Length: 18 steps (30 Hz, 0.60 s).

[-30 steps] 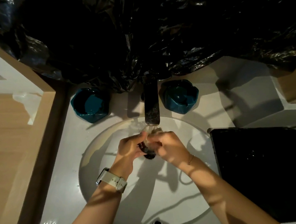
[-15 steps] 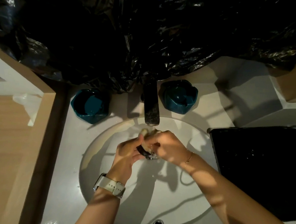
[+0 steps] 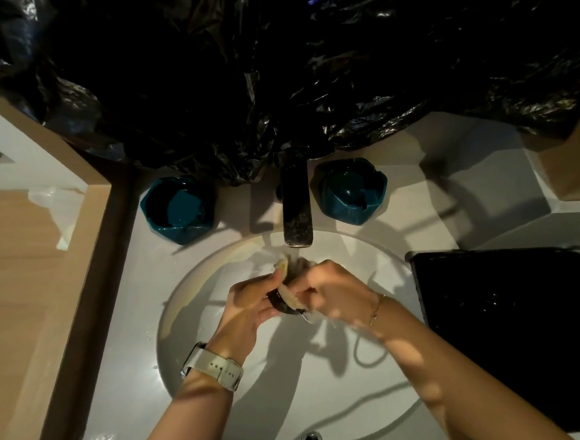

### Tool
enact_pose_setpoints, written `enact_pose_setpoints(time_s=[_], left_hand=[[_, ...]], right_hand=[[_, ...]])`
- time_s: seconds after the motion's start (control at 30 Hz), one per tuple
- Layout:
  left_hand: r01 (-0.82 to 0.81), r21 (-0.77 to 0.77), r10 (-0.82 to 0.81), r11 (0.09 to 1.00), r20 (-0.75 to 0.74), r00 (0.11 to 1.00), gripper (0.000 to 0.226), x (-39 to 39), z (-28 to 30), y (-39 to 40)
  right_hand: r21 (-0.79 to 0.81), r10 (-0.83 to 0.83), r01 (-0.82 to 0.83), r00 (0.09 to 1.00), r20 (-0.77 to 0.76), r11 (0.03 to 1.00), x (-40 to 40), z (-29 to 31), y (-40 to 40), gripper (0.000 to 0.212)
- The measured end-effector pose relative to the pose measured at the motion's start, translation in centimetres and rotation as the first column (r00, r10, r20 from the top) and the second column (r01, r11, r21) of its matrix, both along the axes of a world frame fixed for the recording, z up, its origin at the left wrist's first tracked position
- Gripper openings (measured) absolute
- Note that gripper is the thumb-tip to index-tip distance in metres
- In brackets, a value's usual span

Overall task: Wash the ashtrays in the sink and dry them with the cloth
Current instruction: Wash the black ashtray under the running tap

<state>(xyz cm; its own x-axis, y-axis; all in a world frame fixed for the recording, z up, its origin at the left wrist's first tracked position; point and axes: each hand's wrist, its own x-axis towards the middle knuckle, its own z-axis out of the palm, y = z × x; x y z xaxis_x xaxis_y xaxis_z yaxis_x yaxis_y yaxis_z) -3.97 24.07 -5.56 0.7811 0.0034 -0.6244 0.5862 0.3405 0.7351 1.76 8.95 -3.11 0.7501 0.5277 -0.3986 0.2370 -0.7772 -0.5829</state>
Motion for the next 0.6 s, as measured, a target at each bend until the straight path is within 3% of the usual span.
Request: enact_pose_setpoints(time_s=[0.03, 0.07, 0.2, 0.27, 0.3, 0.4, 0.5, 0.57, 0.6], left_hand=[[0.006, -0.008, -0.006, 1.0, 0.005, 1.0, 0.031, 0.0, -0.1, 0.0], [0.007, -0.011, -0.007, 1.0, 0.003, 1.0, 0.031, 0.1, -0.1, -0.1], [0.011, -0.002, -0.011, 1.0, -0.031, 0.999, 0.031, 0.7, -0.2, -0.7], [0.002, 0.014, -0.002, 1.0, -0.037, 0.999, 0.032, 0.6, -0.3, -0.5], [-0.002, 0.024, 0.003, 1.0, -0.032, 0.999, 0.032, 0.6, -0.5, -0.4], [-0.026, 0.039, 0.028, 0.999, -0.059, 0.998, 0.03, 0.9, -0.6, 0.3], [-0.044, 0.057, 0.05, 0.997, -0.106, 0.993, 0.025, 1.6, -0.6, 0.7], [-0.018, 0.058, 0.024, 0.998, -0.101, 0.995, 0.027, 1.6, -0.6, 0.5], [-0.005, 0.055, 0.01, 0.998, -0.096, 0.995, 0.028, 1.4, -0.6, 0.3]], right_hand=[[0.043, -0.048, 0.052, 0.994, -0.095, 0.998, 0.5, -0.5, -0.3, 0.037], [0.048, 0.011, -0.007, 0.996, -0.09, 0.999, 1.2, -0.5, -0.6, 0.04], [-0.011, -0.157, 0.157, 0.98, -0.12, 0.988, 2.0, 0.2, 0.2, 0.02], [-0.025, 0.009, -0.009, 0.999, 0.037, 1.0, 1.0, 0.0, 0.5, 0.015], [0.011, -0.031, 0.03, 0.995, 0.092, 0.999, 0.7, -1.1, 0.4, 0.014], [0.064, 0.107, -0.111, 0.992, 0.059, 0.992, -0.8, -0.8, 0.0, 0.017], [0.061, 0.115, -0.119, 0.992, 0.055, 0.991, -0.9, -1.0, -1.2, 0.013], [0.071, -0.035, 0.039, 0.998, -0.058, 0.997, 0.1, -0.7, -1.3, 0.011], [0.077, -0.149, 0.171, 0.962, -0.23, 0.982, 0.6, -0.6, -1.1, 0.017]])
